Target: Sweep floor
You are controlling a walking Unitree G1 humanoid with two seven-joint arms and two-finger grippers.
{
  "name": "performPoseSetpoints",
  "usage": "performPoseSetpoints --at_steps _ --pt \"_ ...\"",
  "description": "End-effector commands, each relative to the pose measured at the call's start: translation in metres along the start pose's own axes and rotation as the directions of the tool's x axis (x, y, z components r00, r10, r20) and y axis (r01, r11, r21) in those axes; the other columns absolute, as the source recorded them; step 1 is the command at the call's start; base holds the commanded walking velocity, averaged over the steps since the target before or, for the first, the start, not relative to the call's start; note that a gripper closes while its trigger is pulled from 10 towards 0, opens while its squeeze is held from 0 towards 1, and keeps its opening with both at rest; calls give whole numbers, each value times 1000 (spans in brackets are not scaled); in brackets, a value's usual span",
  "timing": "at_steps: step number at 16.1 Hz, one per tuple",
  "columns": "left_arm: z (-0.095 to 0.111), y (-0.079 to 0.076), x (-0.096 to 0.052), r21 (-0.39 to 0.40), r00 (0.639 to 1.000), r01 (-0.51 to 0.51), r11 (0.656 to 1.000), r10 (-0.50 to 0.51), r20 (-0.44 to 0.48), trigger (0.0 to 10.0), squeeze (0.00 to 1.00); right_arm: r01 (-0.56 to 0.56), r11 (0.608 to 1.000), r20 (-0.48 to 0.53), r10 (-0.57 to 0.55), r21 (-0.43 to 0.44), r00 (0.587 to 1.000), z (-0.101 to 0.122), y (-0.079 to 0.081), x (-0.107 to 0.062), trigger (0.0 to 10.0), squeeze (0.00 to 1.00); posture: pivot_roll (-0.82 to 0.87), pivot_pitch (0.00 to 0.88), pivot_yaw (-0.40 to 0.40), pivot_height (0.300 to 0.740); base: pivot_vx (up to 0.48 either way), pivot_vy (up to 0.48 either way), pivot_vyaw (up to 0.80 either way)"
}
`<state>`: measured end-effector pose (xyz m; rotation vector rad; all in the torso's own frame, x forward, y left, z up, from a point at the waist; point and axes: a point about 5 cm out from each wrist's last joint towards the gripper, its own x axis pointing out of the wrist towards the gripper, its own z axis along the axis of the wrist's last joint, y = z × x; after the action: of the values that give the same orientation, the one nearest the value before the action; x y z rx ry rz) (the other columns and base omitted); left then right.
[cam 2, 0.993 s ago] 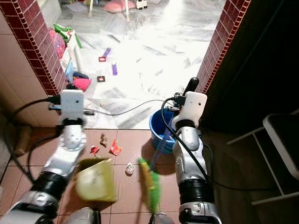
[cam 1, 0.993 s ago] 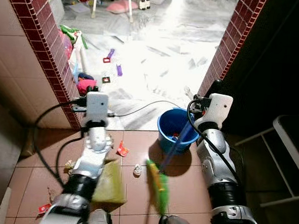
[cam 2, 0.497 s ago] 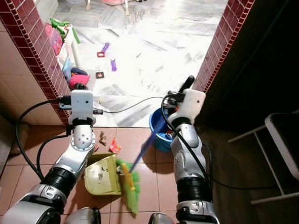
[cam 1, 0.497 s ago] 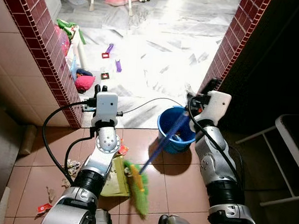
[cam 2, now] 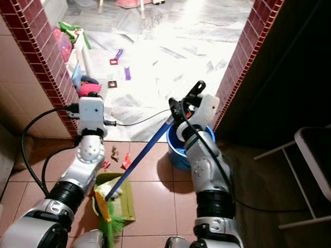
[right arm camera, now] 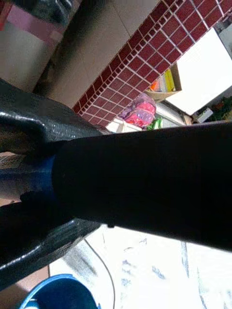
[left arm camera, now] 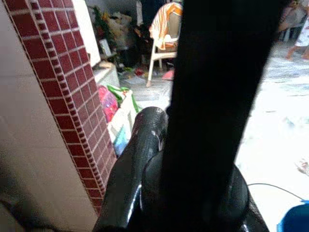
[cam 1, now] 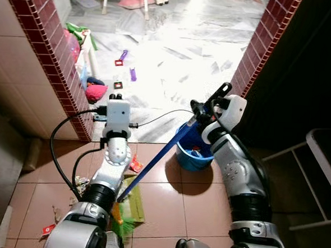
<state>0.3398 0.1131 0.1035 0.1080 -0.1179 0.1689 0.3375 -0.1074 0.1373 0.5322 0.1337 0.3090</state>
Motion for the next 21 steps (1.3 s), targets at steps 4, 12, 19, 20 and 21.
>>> performPoseSetpoints --at_steps 4,12,19,20,21 --pt "-5 -14 0 -391 986 41 920 -101 -135 10000 0 -147 988 26 146 35 989 14 22 5 10000 0 -78 78 -14 740 0 0 0" --pt "-6 -15 0 -462 975 127 878 -197 -107 10000 0 -256 887 59 301 -385 952 36 38 -2 10000 0 -89 59 -17 740 0 0 0" --pt "-8 -12 2 -438 972 151 886 -214 -99 10000 0 -273 800 155 410 -534 899 81 51 -2 10000 0 -100 35 -6 740 0 0 0" --pt "-8 -13 2 -439 971 154 885 -216 -97 10000 0 -259 798 174 410 -544 895 84 52 -2 10000 0 -100 35 -6 740 0 0 0" --pt "-8 -13 2 -434 971 154 887 -217 -97 10000 0 -238 792 201 410 -563 890 90 53 -2 10000 0 -100 35 -6 740 0 0 0"
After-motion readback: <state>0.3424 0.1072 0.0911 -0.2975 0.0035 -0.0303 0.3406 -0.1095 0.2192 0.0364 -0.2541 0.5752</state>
